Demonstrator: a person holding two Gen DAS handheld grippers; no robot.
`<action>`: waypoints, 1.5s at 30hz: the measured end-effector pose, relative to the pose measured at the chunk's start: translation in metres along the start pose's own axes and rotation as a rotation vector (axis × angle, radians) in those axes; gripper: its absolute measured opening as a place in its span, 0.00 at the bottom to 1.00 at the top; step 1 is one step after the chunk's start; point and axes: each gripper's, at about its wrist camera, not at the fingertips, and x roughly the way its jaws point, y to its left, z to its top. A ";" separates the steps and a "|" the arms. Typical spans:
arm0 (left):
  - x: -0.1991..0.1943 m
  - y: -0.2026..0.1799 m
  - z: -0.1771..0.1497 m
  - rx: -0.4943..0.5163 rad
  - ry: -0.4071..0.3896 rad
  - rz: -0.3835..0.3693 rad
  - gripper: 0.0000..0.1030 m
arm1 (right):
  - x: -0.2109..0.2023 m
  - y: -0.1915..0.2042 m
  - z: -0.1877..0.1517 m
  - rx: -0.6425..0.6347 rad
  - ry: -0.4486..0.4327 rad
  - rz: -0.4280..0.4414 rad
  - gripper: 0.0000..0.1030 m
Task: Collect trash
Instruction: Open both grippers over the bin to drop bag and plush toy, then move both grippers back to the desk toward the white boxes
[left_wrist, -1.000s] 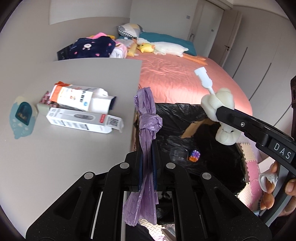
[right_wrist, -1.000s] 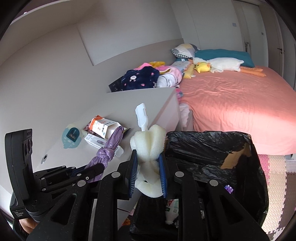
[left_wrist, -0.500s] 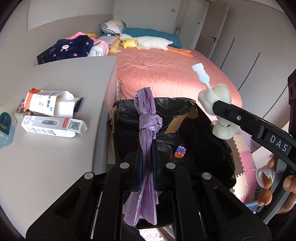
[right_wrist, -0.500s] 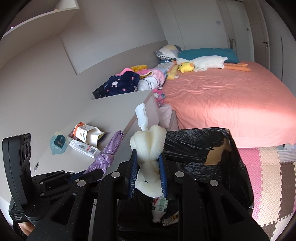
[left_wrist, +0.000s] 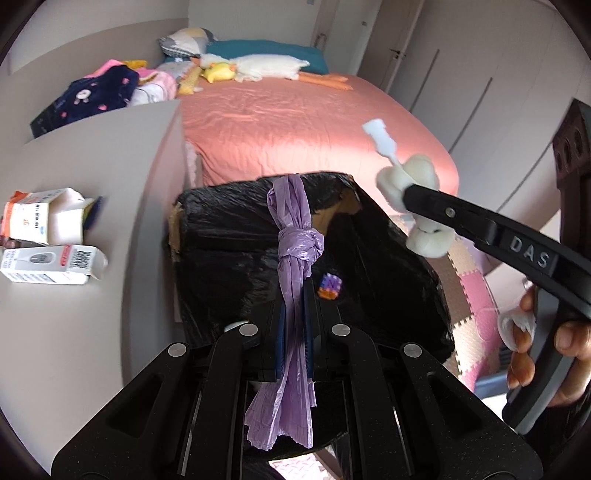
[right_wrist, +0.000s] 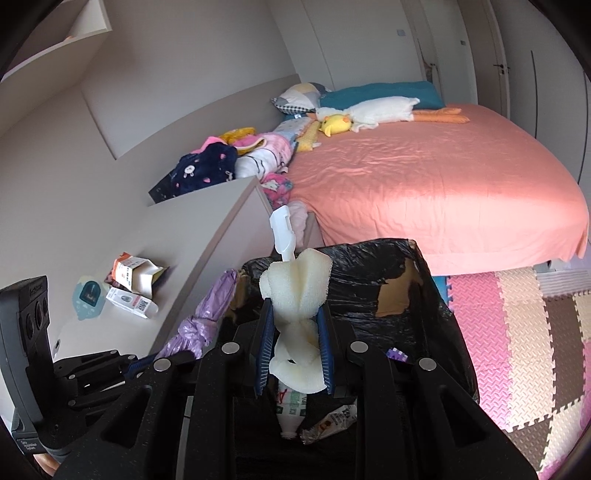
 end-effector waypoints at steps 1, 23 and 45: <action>0.002 -0.001 -0.001 0.007 0.006 0.000 0.12 | 0.001 -0.002 0.000 0.005 0.005 -0.015 0.36; -0.023 0.062 -0.011 -0.160 -0.070 0.177 0.93 | 0.011 0.021 0.005 -0.005 -0.051 -0.007 0.76; -0.041 0.164 0.000 -0.410 -0.084 0.337 0.93 | 0.066 0.103 0.025 -0.138 -0.010 0.092 0.76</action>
